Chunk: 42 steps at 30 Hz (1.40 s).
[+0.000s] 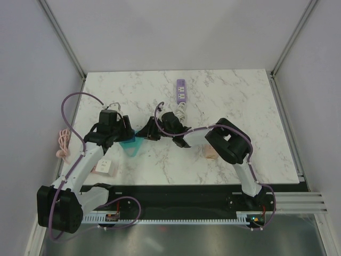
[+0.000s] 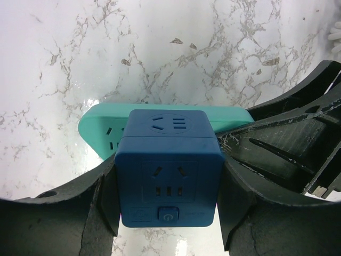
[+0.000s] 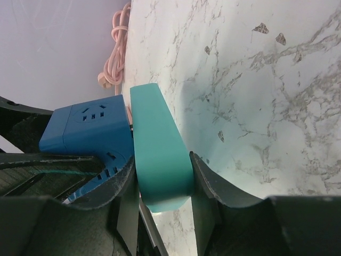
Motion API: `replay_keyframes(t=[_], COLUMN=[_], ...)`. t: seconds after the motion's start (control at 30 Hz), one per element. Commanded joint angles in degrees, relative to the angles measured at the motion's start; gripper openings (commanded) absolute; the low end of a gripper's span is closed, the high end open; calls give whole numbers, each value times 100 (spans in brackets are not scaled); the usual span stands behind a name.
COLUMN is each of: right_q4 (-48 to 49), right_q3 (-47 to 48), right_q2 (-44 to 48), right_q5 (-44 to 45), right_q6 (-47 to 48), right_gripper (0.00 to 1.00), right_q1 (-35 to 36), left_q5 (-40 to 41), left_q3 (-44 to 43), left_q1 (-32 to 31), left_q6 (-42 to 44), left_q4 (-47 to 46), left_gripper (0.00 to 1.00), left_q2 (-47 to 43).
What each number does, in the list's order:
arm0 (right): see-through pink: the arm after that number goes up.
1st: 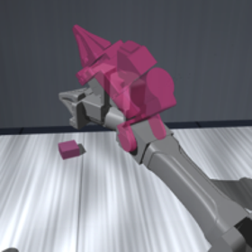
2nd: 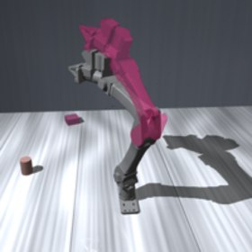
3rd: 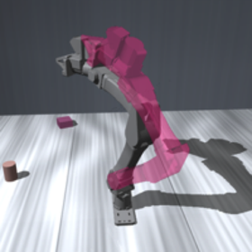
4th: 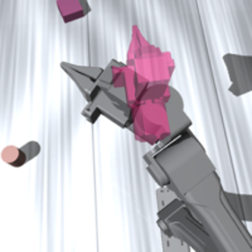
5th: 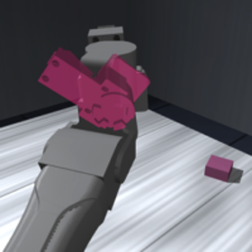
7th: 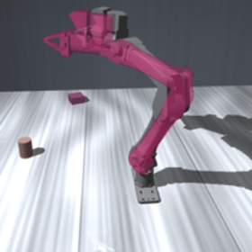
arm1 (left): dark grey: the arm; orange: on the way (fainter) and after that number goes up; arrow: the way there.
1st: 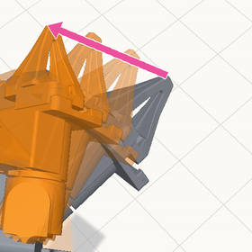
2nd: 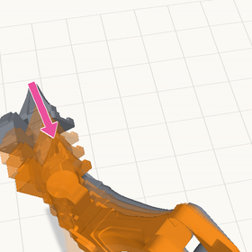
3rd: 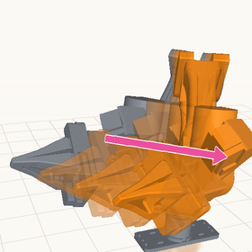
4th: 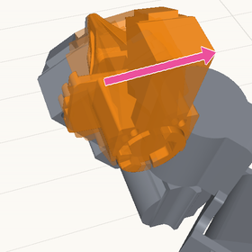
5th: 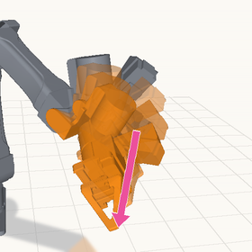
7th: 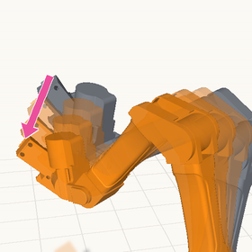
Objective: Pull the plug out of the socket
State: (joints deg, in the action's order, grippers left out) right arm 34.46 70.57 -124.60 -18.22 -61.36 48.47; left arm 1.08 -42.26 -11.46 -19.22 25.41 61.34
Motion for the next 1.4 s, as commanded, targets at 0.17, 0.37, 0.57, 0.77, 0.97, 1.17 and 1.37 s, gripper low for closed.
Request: replay_keyframes(t=[0.17, 0.37, 0.57, 0.77, 0.97, 1.17, 1.37], right_q4=[-2021, -2048, -2259, -2216, -1847, -1714, -1539], right_q3=[273, 238, 475, 467, 317, 440, 502], right_q2=[-566, -627, -706, -698, -768, -838, -786], right_q5=[1690, 1751, 1699, 1628, 1155, 794, 512], right_q6=[274, 362, 283, 186, -25, -25, 432], right_gripper=[0, 0, 0, 0, 0, 0, 0], right_q1=[-145, -171, -162, -154, -267, -408, -461], left_q5=[-994, -1121, 481, -1654, -2329, -2824, -1220], left_q3=[-388, -309, -494, -169, -37, 86, -282], left_q1=[-295, -190, -356, -348, -286, -286, -295], left_q6=[-134, -196, -3, -196, -205, -126, 15], left_q4=[-440, -573, -123, -950, -1336, -1732, -723], left_gripper=[2, 2, 2, 2, 2, 2, 2], left_q2=[-263, -438, -790, -632, -773, -966, -537])
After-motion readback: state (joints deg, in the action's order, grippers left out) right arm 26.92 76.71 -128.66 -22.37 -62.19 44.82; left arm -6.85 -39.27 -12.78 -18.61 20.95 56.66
